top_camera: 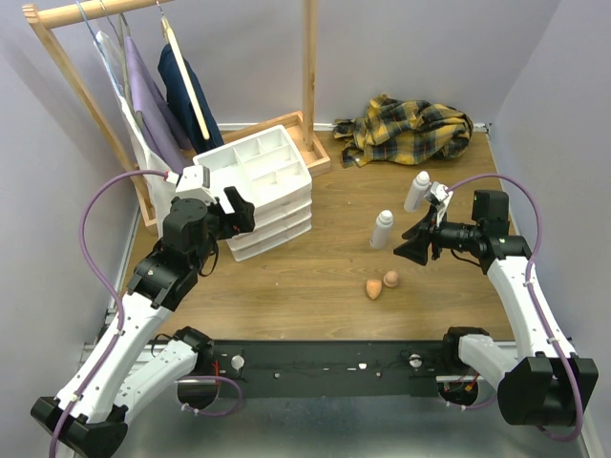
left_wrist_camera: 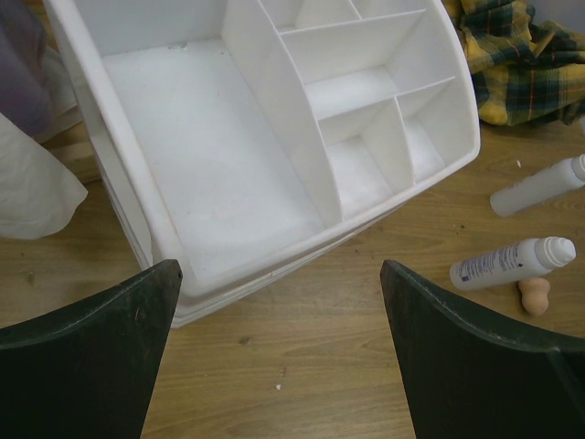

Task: Organize the makeup
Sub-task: Open the drawer in the storage box.

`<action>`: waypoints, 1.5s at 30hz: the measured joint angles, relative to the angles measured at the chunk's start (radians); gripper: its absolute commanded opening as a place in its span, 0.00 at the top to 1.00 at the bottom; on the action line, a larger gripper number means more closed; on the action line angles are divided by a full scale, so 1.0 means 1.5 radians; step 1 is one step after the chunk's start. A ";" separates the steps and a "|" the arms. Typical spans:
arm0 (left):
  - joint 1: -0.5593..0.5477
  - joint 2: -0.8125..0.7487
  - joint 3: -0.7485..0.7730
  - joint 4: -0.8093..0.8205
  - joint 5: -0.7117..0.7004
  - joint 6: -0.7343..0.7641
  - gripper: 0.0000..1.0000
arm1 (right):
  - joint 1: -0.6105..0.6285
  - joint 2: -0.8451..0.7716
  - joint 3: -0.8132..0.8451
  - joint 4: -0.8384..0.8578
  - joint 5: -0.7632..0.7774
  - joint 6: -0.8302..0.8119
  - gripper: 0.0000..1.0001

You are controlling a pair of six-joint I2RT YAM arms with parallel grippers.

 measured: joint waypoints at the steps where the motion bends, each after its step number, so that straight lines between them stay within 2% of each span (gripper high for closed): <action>1: 0.000 0.000 0.000 0.000 0.000 0.000 0.01 | 0.000 0.000 0.000 0.000 0.000 0.000 0.35; 26: 0.000 -0.001 0.000 0.000 -0.005 0.000 0.01 | 0.000 -0.001 0.000 0.000 0.000 -0.004 0.34; 32: 0.000 0.005 0.007 -0.007 -0.035 -0.010 0.01 | 0.000 -0.001 0.000 0.000 0.000 -0.004 0.34; 39: 0.000 0.052 0.070 -0.041 -0.095 -0.024 0.01 | 0.000 -0.001 0.000 0.000 0.000 -0.004 0.34; 43: 0.000 0.092 0.106 -0.065 -0.142 -0.037 0.10 | 0.000 -0.003 0.000 0.000 -0.001 -0.004 0.34; 44: 0.000 0.105 0.114 -0.072 -0.152 -0.041 0.18 | 0.000 -0.003 0.000 0.000 -0.001 -0.005 0.34; 45: 0.000 0.116 0.120 -0.077 -0.159 -0.045 0.20 | 0.000 -0.003 0.000 0.000 -0.002 -0.005 0.34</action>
